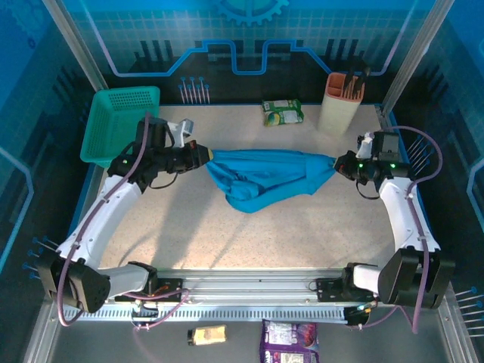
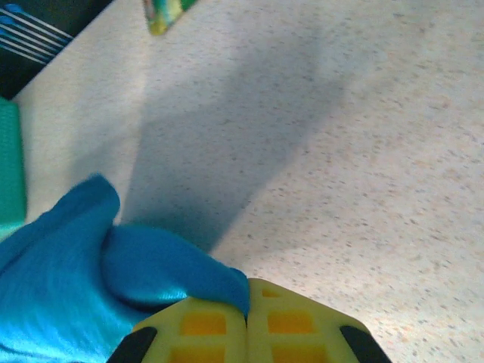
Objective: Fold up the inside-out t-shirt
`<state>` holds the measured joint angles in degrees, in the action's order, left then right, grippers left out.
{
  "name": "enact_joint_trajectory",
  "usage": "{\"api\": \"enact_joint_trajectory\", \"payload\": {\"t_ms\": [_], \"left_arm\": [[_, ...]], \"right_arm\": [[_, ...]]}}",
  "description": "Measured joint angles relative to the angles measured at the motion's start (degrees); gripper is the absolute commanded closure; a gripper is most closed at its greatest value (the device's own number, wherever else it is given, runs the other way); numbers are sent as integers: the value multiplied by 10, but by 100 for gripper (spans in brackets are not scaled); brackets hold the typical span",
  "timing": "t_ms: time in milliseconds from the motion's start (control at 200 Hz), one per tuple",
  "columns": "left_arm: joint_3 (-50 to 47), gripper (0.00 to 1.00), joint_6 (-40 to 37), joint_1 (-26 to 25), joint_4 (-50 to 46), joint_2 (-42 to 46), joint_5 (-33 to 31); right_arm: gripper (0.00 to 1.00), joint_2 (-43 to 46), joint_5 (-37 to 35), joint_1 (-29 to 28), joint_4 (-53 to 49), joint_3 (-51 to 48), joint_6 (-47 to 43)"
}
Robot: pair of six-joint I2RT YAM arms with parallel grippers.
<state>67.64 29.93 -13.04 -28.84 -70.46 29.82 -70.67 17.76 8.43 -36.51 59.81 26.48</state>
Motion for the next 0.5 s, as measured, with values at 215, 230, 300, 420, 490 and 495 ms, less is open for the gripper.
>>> {"api": "enact_joint_trajectory", "payload": {"t_ms": [215, 230, 300, 420, 490, 495], "left_arm": [[-38, 100, 24, -26, 45, -38, 22], [-38, 100, 24, -29, 47, -42, 21], [-38, 100, 27, -44, 50, -57, 21], [-36, 100, 28, -56, 52, -67, 21], [-29, 100, 27, -58, 52, -71, 20], [-29, 100, 27, -58, 52, -71, 20]], "right_arm": [[65, -13, -90, -81, -49, 32, -3], [63, -13, -99, -91, -52, 35, -10], [58, -10, -130, -146, -58, 45, -6], [54, -5, -169, -269, -56, 48, 13], [53, -8, -186, -352, -45, 48, 28], [53, -8, -188, -356, -43, 48, 29]]}}
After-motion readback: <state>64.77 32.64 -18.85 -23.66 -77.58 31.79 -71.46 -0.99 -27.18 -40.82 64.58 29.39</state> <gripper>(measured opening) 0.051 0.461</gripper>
